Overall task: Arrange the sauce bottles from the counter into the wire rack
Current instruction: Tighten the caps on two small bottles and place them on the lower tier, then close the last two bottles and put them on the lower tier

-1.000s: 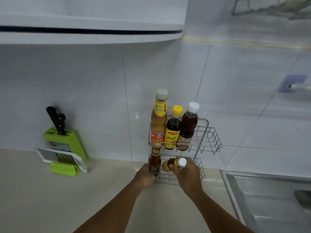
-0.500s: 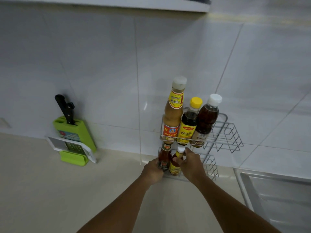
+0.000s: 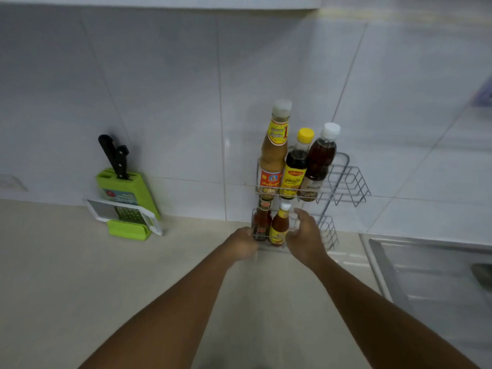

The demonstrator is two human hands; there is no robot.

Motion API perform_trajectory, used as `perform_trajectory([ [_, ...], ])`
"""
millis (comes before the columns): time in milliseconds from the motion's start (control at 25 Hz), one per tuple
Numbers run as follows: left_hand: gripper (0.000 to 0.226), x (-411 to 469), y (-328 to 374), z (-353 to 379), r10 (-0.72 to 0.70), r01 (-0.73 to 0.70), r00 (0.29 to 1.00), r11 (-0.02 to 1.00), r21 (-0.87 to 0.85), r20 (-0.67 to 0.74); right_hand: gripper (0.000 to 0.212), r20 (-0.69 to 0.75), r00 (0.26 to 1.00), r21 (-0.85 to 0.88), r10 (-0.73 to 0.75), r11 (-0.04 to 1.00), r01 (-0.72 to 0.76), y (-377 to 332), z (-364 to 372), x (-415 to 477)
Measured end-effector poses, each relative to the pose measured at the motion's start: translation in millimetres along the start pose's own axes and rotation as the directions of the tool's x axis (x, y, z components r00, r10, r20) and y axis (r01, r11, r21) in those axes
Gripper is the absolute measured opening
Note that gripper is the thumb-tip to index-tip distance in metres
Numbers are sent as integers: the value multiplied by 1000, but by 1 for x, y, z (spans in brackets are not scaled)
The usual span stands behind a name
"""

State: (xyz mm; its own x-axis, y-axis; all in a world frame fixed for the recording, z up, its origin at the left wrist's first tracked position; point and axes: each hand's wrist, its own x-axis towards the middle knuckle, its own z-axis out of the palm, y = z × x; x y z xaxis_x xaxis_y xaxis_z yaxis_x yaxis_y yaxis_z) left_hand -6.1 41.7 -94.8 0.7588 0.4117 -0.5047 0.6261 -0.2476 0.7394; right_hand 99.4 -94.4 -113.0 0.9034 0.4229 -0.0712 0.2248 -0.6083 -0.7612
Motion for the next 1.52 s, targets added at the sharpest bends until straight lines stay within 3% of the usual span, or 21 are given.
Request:
perform_trajectory([
  [120,48,-33,10,0,64,-80,993,981,179,97,48,-28,995,-100,-95,991,91,10,1,-44],
  [200,55,-57,11,2,57,-142,973,912,385,224,45,46,993,-149,-108,982,114,22,3,-77],
  [320,69,-95,-3,14,-32,-223,928,753,619,372,45,300,949,-229,-96,958,170,44,5,-127],
  [440,84,-133,-34,36,-137,-196,906,706,681,402,63,612,785,-389,95,901,195,65,21,-176],
  [480,90,-144,-50,45,-173,-156,905,715,682,389,72,662,733,-440,156,873,211,72,29,-192],
  [560,99,-163,-79,64,-217,-69,919,734,676,328,80,694,699,-491,176,825,280,84,45,-218],
  [680,104,-188,-120,90,-168,32,968,823,567,189,71,656,749,-520,92,775,360,105,61,-244],
  [840,77,-197,-174,122,-57,73,996,963,260,-68,46,534,843,-459,-68,814,356,131,68,-259],
  [1000,47,-188,-212,141,38,-53,977,996,-69,-208,44,402,911,-190,-92,965,182,139,63,-275],
  [1080,36,-189,-213,148,92,-121,969,986,-116,-229,45,320,945,22,-63,998,59,130,50,-280],
  [1200,42,-198,-206,155,217,-245,949,964,-103,-228,42,268,956,220,-116,974,57,107,21,-283],
  [1280,44,-212,-196,154,321,-332,923,943,-17,-213,44,272,935,305,-229,942,142,89,-6,-285],
  [1400,36,-242,-177,148,450,-442,880,893,82,-153,44,380,847,321,-372,912,256,69,-43,-289],
  [1520,34,-259,-155,131,464,-459,884,885,77,-63,43,459,726,211,-511,857,470,46,-68,-290],
])
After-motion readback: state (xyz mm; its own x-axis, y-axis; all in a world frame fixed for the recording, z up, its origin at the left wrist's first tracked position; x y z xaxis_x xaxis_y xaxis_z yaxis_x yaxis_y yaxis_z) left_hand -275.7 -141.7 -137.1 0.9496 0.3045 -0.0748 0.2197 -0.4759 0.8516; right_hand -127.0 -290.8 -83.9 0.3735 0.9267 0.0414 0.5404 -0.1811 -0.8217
